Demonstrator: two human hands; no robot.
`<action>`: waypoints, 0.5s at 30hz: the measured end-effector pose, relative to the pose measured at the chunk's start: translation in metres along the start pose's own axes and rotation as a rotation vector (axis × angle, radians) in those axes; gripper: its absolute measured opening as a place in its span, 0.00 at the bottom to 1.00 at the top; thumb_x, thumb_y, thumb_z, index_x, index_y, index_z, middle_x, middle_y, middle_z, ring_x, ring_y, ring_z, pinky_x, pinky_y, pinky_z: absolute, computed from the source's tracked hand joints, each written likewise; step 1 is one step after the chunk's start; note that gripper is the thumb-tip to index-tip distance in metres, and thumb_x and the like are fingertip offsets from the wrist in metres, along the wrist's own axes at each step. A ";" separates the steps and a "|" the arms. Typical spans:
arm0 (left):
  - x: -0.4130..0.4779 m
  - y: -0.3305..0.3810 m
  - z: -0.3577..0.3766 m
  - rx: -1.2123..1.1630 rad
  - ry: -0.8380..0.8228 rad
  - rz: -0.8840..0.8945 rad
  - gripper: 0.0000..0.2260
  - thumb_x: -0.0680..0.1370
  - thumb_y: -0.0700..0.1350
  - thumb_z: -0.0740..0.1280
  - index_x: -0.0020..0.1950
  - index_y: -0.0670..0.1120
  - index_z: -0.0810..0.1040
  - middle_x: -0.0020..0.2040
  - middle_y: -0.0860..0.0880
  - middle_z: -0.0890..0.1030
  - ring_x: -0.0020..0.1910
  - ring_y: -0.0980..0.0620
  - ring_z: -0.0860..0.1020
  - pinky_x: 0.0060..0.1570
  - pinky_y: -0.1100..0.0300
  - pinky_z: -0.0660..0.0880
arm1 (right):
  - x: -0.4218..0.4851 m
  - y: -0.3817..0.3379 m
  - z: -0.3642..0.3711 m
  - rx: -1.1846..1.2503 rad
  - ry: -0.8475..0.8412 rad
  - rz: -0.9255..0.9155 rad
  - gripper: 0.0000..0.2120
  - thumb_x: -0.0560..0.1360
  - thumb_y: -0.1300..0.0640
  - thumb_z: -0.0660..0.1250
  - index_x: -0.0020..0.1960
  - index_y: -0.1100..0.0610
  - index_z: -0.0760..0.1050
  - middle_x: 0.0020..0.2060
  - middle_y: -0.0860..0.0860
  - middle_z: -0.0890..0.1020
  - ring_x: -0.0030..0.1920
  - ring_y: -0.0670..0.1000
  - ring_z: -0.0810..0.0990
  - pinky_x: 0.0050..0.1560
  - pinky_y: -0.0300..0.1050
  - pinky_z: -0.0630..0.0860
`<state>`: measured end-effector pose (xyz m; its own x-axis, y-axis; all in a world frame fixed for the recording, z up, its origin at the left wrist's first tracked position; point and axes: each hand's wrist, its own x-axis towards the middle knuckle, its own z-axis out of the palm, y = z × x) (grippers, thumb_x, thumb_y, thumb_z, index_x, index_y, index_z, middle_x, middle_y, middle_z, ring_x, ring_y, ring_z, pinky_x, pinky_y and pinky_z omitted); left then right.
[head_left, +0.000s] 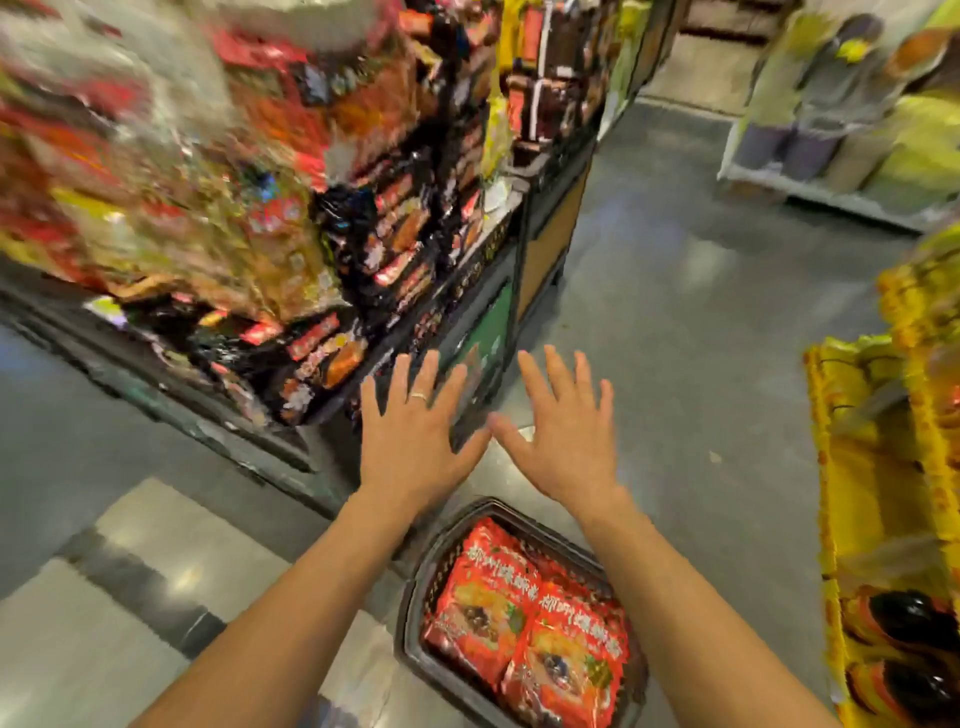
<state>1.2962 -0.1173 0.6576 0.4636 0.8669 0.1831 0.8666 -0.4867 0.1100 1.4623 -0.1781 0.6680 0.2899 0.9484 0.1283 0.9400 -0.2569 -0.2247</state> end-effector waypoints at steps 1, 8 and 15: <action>-0.007 -0.015 -0.022 0.022 0.034 -0.029 0.36 0.75 0.69 0.51 0.76 0.52 0.69 0.77 0.43 0.68 0.76 0.37 0.64 0.70 0.31 0.61 | 0.002 -0.024 -0.015 -0.003 0.026 -0.055 0.38 0.73 0.29 0.50 0.79 0.47 0.59 0.78 0.53 0.62 0.78 0.62 0.57 0.72 0.69 0.57; -0.070 -0.149 -0.159 0.131 0.200 -0.286 0.36 0.73 0.69 0.52 0.76 0.53 0.70 0.77 0.45 0.69 0.76 0.38 0.65 0.69 0.31 0.61 | 0.000 -0.201 -0.086 0.036 0.142 -0.367 0.37 0.75 0.30 0.51 0.77 0.48 0.64 0.77 0.54 0.65 0.76 0.63 0.62 0.70 0.70 0.62; -0.161 -0.284 -0.251 0.202 0.275 -0.500 0.40 0.72 0.72 0.40 0.82 0.58 0.53 0.83 0.50 0.52 0.82 0.44 0.47 0.75 0.38 0.40 | -0.024 -0.370 -0.097 0.052 0.106 -0.569 0.41 0.73 0.27 0.40 0.81 0.44 0.48 0.81 0.51 0.47 0.80 0.59 0.41 0.76 0.65 0.43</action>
<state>0.9291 -0.1455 0.8419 -0.0503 0.9126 0.4058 0.9975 0.0261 0.0651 1.1249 -0.1242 0.8420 -0.2394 0.9101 0.3381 0.9438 0.2998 -0.1388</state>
